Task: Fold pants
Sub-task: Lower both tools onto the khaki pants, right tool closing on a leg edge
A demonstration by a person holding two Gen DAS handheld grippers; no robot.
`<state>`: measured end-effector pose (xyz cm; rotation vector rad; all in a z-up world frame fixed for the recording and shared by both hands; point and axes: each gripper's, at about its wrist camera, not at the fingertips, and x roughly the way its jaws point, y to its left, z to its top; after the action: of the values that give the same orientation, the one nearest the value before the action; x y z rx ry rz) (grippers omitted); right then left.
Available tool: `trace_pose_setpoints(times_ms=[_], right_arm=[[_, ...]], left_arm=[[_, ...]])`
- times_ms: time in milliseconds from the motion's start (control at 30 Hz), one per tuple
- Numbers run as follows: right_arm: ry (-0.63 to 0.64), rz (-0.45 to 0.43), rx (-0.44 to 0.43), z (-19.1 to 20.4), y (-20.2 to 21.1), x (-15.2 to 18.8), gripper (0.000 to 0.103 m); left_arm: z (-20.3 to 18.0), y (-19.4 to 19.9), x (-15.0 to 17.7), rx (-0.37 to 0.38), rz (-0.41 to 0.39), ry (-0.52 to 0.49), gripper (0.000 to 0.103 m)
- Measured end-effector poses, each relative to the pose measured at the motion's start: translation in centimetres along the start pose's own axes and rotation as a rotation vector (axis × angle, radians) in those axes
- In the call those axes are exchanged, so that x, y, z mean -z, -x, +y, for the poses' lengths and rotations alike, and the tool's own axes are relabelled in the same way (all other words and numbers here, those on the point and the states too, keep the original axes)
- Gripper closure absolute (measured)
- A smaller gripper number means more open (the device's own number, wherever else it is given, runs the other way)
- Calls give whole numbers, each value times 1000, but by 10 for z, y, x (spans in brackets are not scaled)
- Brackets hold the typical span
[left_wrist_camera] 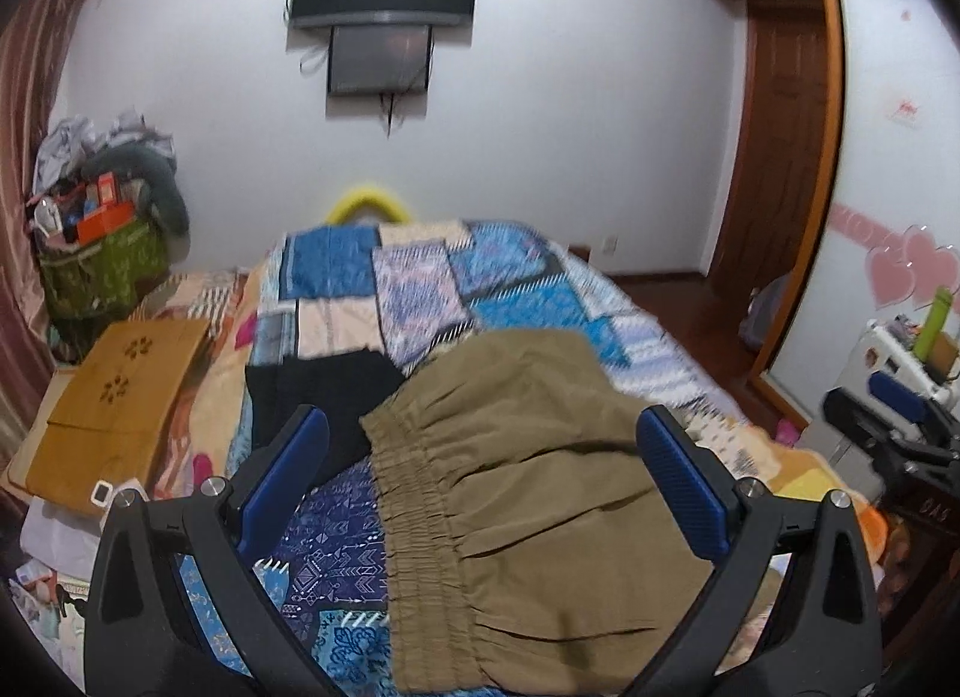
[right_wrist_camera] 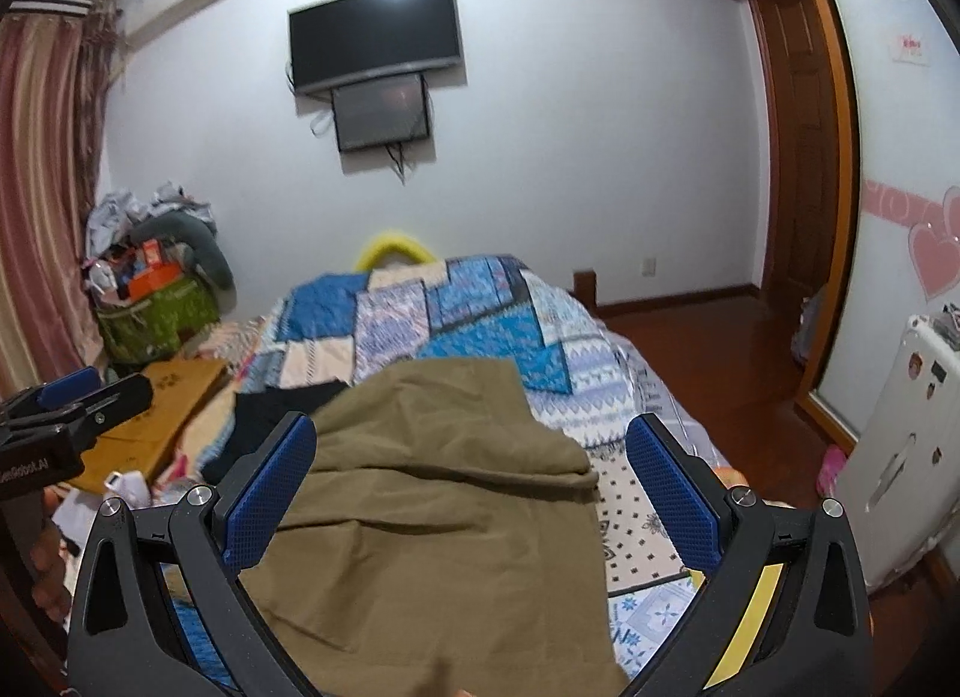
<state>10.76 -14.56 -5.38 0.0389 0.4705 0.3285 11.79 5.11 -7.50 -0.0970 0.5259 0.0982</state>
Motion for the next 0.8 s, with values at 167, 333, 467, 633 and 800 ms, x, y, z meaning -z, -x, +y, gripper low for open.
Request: trace_pose_setpoints(times_ms=[167,333,467,633,800], right_arm=[[-3,91,34,-25,-29,3,0],[14,193,79,-55,-59,14,0],[7,309,72,-75,-91,28,10],[-23,447,27,-94,-128,48,30],[-82,572,-31,-102,-169,63,48]], left_arm=[[13,-58,1,-66,110,-41,0],[25,-106,7,-54,215,-78,0],[29,-138,10,-35,298,-119,0],[37,-166,16,-21,386,-134,18],[43,-190,31,3,489,-142,33]])
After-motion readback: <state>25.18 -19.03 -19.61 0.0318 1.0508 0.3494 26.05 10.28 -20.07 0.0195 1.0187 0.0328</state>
